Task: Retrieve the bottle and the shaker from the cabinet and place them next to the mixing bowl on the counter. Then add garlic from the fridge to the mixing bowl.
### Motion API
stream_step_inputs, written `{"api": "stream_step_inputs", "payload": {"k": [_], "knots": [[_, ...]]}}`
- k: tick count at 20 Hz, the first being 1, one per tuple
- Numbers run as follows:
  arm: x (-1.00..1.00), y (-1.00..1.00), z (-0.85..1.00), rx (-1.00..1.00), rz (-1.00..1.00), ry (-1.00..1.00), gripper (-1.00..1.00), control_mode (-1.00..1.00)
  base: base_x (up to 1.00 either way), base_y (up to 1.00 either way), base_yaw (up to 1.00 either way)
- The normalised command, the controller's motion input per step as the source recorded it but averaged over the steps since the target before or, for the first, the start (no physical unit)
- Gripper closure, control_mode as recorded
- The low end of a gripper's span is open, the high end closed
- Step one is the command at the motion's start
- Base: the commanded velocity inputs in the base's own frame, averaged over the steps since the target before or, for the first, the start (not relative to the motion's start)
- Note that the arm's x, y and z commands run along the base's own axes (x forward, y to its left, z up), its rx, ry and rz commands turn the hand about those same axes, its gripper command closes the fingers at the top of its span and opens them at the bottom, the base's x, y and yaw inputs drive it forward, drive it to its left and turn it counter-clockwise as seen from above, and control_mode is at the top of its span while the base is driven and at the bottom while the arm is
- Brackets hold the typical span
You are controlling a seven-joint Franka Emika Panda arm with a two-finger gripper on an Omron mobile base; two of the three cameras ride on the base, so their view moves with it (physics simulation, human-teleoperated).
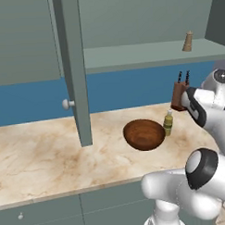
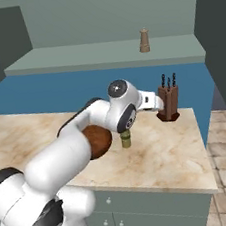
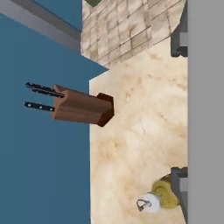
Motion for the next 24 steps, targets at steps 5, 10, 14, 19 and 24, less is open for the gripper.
{"api": "stream_step_inputs", "payload": {"k": [5, 10, 14, 19, 24], "knots": [[-0.17, -0.13, 0.12, -0.46, 0.4, 0.0, -1.0, -1.0, 0.0, 0.0, 0.0], [-0.12, 0.0, 0.14, -0.52, 0.59, 0.1, -1.0, -1.0, 0.0, 0.0, 0.0], [0.0, -0.01, 0.81, 0.07, -0.15, 0.08, -1.0, -1.0, 0.0, 0.0, 0.0], [-0.06, 0.0, 0.68, 0.47, -0.62, -0.14, -1.0, -1.0, 0.0, 0.0, 0.0], [-0.02, 0.09, 0.16, 0.63, -0.56, -0.2, -1.0, -1.0, 0.0, 0.0, 0.0]]}}
